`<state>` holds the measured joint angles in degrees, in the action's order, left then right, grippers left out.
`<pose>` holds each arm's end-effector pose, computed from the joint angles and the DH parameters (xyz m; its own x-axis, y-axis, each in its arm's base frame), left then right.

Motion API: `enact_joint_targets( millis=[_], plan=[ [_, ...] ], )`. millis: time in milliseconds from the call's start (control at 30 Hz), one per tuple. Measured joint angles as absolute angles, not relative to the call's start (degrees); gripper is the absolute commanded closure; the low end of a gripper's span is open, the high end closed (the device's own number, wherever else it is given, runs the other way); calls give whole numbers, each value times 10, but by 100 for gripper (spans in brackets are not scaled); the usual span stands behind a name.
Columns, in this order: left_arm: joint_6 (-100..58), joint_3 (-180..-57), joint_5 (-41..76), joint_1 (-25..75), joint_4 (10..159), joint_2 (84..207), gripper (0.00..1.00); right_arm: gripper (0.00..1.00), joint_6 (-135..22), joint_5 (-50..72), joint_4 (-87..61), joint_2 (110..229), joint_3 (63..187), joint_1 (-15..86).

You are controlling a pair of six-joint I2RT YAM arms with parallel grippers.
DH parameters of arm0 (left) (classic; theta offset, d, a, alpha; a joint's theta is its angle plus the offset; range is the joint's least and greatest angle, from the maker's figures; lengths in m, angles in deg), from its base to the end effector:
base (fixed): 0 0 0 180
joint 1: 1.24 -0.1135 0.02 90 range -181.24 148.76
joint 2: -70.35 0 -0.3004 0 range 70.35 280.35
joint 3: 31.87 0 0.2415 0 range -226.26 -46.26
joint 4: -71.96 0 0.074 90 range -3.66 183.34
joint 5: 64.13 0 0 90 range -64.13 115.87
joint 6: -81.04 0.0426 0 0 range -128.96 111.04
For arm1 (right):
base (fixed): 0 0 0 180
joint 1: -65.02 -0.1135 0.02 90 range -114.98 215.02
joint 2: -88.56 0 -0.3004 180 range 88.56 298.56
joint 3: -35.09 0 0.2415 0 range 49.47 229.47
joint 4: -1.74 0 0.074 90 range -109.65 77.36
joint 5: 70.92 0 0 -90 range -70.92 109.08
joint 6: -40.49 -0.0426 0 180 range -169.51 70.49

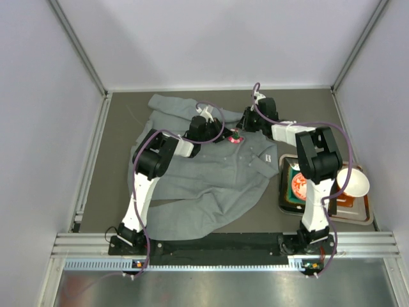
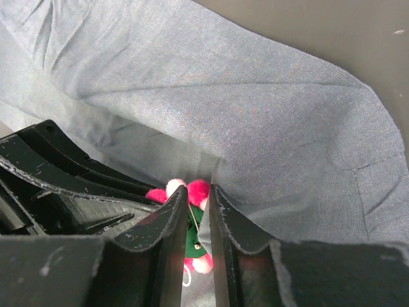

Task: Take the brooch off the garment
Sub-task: Open the brooch with the flattened clothing.

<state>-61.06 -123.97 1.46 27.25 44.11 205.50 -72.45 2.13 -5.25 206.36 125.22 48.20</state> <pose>0.4471 -0.2627 0.1309 -0.7609 -0.4046 -0.5073 0.3003 0.4735 -0.8280 0.4447 0.1474 0.2018 -0.6987 0.1783 -0.6929 -0.2541 0.8435 0.4733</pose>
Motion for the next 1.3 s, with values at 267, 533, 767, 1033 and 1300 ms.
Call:
enact_joint_targets(
  millis=[267, 533, 767, 1033, 1300],
  plan=[
    [-611, -1240, 14, 272, 441, 2055, 100, 77, -724, 13, -54, 2064, 1252, 479],
    [-611, -1240, 14, 272, 441, 2055, 100, 77, -720, 10, -58, 2064, 1252, 479],
    [-611, -1240, 14, 272, 441, 2055, 100, 77, -717, 13, -66, 2064, 1253, 479],
    [-611, -1241, 14, 273, 443, 2055, 100, 77, -714, 31, -83, 2070, 1261, 476],
    [-611, -1242, 14, 273, 444, 2055, 100, 69, -725, 13, -36, 2068, 1243, 475]
  ],
)
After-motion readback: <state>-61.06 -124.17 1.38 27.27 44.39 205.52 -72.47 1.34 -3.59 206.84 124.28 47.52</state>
